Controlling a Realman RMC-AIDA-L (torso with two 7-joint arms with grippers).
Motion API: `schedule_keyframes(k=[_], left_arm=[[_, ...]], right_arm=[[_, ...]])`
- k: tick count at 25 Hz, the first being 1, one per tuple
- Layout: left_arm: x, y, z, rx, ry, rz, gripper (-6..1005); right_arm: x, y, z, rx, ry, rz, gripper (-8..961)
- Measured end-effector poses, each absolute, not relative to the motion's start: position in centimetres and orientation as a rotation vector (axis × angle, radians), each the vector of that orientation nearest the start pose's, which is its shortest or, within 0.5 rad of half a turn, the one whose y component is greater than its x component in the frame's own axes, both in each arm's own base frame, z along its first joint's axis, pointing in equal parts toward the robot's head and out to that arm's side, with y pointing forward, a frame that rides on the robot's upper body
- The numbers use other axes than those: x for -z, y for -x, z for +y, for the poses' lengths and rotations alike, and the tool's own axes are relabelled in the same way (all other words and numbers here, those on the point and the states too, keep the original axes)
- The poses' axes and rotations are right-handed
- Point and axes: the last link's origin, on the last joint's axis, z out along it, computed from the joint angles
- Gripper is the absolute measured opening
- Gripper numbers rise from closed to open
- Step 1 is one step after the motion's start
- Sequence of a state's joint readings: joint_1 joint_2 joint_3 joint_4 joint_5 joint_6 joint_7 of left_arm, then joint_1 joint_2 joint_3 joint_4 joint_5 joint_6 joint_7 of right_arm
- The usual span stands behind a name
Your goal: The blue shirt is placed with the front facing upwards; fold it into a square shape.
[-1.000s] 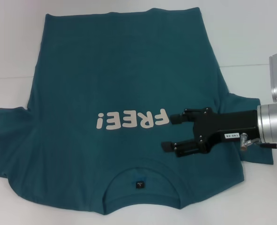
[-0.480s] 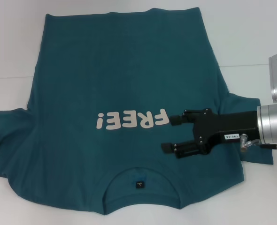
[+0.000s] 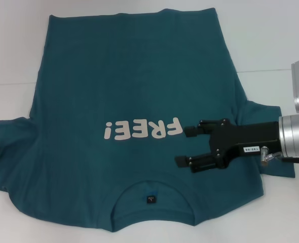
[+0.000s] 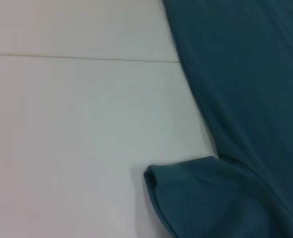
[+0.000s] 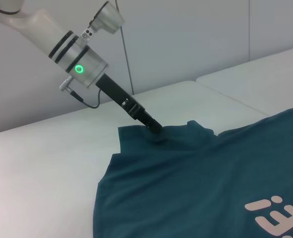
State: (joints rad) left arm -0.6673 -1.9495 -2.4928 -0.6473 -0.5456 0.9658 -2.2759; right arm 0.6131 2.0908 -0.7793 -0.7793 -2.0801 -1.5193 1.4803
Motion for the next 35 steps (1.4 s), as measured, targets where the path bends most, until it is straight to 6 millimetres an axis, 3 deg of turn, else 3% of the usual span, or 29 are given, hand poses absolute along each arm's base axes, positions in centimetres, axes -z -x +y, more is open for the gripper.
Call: schedule_keyframes(k=[35], left_arm=[[-9.8,28.8,40.5,0.148,2.015,-1.278,29]], right_arm=[[-0.5,-23.2,35.7,-0.534,2.797,0.510,941]])
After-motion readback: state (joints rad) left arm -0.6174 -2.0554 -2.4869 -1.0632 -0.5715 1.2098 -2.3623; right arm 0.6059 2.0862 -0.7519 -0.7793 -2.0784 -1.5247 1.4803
